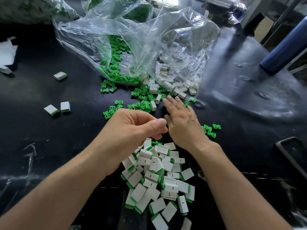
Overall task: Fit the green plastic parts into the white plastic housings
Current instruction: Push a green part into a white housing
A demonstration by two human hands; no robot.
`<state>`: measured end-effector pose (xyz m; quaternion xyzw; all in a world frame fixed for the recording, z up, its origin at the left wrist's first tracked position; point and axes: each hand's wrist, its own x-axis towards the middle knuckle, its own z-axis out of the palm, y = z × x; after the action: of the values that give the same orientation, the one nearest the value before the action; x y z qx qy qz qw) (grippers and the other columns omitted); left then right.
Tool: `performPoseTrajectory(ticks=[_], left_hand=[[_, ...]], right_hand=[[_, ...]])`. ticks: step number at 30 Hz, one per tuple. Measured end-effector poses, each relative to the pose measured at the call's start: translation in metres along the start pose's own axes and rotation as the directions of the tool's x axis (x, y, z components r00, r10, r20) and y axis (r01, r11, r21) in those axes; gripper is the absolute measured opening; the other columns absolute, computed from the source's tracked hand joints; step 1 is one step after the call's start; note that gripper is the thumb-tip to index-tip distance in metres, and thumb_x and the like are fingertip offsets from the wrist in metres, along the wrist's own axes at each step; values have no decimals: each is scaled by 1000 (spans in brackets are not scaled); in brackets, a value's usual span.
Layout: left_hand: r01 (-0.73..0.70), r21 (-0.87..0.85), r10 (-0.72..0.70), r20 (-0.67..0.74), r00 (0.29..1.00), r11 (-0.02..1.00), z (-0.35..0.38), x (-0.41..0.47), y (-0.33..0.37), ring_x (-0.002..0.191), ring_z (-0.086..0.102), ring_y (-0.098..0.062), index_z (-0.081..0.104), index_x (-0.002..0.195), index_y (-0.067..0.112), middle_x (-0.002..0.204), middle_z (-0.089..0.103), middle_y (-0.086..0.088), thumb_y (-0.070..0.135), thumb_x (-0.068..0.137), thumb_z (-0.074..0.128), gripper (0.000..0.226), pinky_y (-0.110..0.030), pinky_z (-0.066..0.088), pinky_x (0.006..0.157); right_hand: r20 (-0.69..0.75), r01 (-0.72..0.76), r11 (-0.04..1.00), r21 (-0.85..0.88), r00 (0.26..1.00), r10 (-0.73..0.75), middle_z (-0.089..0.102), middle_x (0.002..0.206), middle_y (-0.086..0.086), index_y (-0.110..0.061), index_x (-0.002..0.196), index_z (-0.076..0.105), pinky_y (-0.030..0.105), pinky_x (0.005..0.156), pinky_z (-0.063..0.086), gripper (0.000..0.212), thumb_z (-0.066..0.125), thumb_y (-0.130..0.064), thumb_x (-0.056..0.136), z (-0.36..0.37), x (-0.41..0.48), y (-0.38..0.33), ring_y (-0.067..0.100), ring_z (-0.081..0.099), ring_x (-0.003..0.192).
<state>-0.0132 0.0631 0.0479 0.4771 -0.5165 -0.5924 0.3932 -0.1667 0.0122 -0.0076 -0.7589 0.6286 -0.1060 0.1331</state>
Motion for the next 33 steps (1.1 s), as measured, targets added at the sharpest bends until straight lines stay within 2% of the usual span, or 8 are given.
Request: performPoseTrajectory(ticks=[5, 9, 13, 18, 21, 26, 29, 33], left_hand=[[9, -16, -9, -17, 1000, 1000, 0, 1, 0, 38, 48, 4, 72, 64, 10, 53, 65, 2, 32, 61, 63, 24, -7, 31, 38], [59, -1, -59, -78, 995, 998, 0, 5, -6, 44, 51, -1, 72, 72, 12, 60, 67, 0, 15, 76, 67, 8, -13, 36, 38], [79, -77, -90, -156, 984, 994, -3, 10, -10, 59, 65, -8, 66, 90, 17, 78, 68, -3, 11, 80, 66, 12, -16, 51, 48], [83, -119, -99, -131, 987, 989, -3, 10, -10, 62, 67, -14, 66, 91, 8, 79, 70, -16, 21, 69, 67, 25, -18, 54, 55], [64, -88, -77, -149, 986, 994, -4, 10, -11, 57, 65, -15, 68, 84, 5, 70, 70, -14, 13, 74, 68, 13, -19, 54, 53], [41, -98, -58, -179, 982, 994, -5, 10, -10, 55, 66, -13, 67, 78, 8, 66, 71, -6, 3, 79, 64, 6, -22, 55, 52], [35, -102, -52, -176, 983, 994, -5, 9, -9, 56, 66, -15, 67, 76, 9, 67, 71, -6, 3, 79, 65, 6, -23, 55, 53], [30, -103, -47, -167, 985, 994, -4, 8, -9, 56, 66, -15, 68, 75, 10, 68, 71, -6, 4, 78, 66, 6, -24, 55, 54]], right_hand=[[-261, 20, 1000, 4, 965, -18, 61, 115, 2, -15, 109, 63, 32, 105, 20, 22, 55, -12, 89, -5, -4, 0, 22, 51, 110], [-277, -12, 991, 134, 960, 49, 60, 107, 5, -12, 106, 62, 32, 94, 36, 20, 58, -10, 87, -8, -7, -2, 24, 55, 99], [-414, 135, 916, 379, 910, 37, 57, 90, -5, -9, 97, 63, 16, 78, 43, 21, 71, -11, 78, -18, -17, -16, 11, 58, 82], [-485, 352, 859, 371, 863, -144, 58, 85, -4, -5, 89, 64, 23, 72, 49, 21, 73, -3, 70, -15, -31, -36, 12, 61, 76], [-438, 401, 845, 354, 869, -229, 57, 87, -3, -4, 91, 64, 23, 71, 48, 25, 74, -3, 68, -16, -32, -36, 10, 58, 78], [-246, 149, 920, 363, 967, -59, 58, 79, -16, -23, 90, 64, 3, 69, 38, 27, 70, -44, 74, -33, -24, -10, -3, 54, 72], [-291, -96, 956, 276, 940, 178, 64, 81, -8, -24, 88, 67, 19, 77, 44, 12, 69, -33, 79, -38, -17, 15, 11, 60, 80], [-176, -348, 931, 106, 915, 362, 66, 107, 3, -20, 106, 66, 30, 88, 42, 27, 63, -35, 84, -38, -12, 37, 22, 59, 102]])
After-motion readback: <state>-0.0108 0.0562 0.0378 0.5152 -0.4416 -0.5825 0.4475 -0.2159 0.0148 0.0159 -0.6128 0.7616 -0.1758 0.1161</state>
